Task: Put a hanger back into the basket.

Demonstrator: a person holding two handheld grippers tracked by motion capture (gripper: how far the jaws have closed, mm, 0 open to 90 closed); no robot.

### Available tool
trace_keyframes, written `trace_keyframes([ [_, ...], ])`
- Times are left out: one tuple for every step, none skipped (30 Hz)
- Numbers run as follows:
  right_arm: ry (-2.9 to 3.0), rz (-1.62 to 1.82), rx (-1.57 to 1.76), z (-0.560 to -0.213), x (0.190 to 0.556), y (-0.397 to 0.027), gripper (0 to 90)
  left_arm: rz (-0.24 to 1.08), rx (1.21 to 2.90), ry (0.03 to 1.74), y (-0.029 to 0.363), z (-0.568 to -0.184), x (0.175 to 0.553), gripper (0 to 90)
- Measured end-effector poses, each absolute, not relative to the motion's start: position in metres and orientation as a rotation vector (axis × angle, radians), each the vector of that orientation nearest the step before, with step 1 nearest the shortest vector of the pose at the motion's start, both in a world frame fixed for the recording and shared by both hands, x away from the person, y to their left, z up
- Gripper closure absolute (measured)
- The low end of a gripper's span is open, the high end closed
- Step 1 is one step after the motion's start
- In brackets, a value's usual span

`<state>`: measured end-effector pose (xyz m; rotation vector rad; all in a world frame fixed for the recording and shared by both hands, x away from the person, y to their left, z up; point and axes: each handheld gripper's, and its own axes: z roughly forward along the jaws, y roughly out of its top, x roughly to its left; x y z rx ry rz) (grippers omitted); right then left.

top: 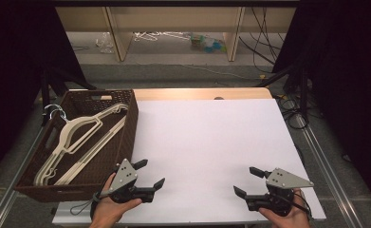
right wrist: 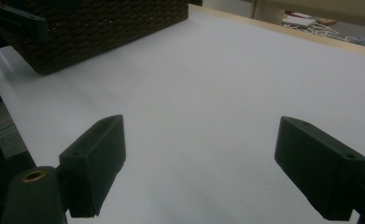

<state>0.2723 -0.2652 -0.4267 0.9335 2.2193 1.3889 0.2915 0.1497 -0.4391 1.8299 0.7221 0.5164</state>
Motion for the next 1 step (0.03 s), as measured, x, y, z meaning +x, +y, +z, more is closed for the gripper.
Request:
trace_keyframes([
  [2.219,1.387,0.933,-0.4268,0.2722,-0.2651,17.5,0.517,1.831,0.721,0.1496,-0.439,0.2915,16.9],
])
